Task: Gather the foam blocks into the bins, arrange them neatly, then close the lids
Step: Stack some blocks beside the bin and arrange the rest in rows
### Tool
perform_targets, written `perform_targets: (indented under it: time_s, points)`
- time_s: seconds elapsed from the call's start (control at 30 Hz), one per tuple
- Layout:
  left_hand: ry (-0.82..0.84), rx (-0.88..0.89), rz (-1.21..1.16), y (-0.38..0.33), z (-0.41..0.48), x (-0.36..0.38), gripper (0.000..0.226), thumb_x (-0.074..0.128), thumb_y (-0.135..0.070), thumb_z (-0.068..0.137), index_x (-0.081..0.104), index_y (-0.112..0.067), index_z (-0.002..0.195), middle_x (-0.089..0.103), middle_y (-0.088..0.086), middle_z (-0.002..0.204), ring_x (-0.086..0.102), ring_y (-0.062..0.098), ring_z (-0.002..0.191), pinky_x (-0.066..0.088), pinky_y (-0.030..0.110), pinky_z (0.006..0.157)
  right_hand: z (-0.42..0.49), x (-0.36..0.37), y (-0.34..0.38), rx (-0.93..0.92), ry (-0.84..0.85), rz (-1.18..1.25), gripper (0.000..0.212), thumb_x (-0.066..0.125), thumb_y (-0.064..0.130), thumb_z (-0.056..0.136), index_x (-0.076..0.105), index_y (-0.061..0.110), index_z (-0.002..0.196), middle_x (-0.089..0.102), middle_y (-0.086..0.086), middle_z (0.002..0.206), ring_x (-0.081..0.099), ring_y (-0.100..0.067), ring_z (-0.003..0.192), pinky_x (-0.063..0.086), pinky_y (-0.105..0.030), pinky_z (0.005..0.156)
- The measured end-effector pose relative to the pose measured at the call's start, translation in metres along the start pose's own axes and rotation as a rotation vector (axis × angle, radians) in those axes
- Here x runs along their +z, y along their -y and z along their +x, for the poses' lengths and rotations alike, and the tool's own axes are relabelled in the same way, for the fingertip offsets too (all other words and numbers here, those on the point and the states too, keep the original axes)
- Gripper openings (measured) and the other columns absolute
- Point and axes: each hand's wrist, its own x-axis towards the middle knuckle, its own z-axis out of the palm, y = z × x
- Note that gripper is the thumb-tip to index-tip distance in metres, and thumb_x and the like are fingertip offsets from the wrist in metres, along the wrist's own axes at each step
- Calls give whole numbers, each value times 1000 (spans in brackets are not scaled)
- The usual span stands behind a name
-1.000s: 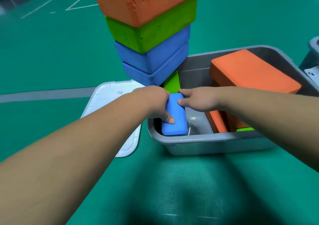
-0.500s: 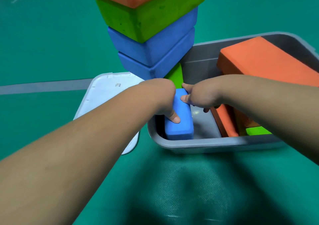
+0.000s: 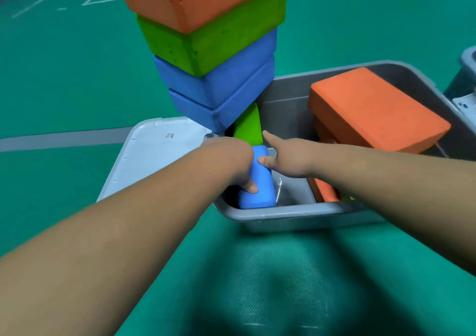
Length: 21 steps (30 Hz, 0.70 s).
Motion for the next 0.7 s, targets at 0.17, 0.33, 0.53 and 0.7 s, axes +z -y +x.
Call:
perform_targets:
  time_s: [0.17, 0.33, 0.53, 0.7]
  points:
    - [-22, 63, 37, 5, -2, 1, 109, 75, -78, 72, 40, -18, 156, 61, 0, 100, 64, 30, 100, 49, 38, 77, 1, -6, -7, -70, 8, -33, 73, 41, 59, 105, -2, 45, 163, 44, -10, 160, 45, -33, 142, 36, -35, 112]
    - [18, 49, 48, 5, 4, 1, 105, 74, -78, 73, 43, -19, 153, 63, 2, 105, 64, 32, 102, 52, 40, 84, 10, -6, -8, -88, 20, -61, 69, 40, 62, 104, 3, 51, 161, 52, -9, 152, 50, -32, 135, 38, -35, 106]
    - [54, 19, 92, 3, 2, -1, 99, 72, -77, 76, 45, -22, 153, 58, 1, 101, 61, 31, 98, 51, 37, 82, 8, -2, -1, -98, -13, -55, 66, 40, 62, 104, 6, 54, 160, 56, -13, 148, 52, -33, 132, 40, -34, 98]
    - [38, 1, 96, -2, 5, 5, 121, 70, -78, 78, 8, -21, 167, 59, 3, 133, 61, 33, 119, 52, 42, 92, -1, 0, -1, -76, -72, -55, 66, 40, 65, 103, 8, 56, 159, 59, -10, 144, 55, -32, 130, 44, -37, 94]
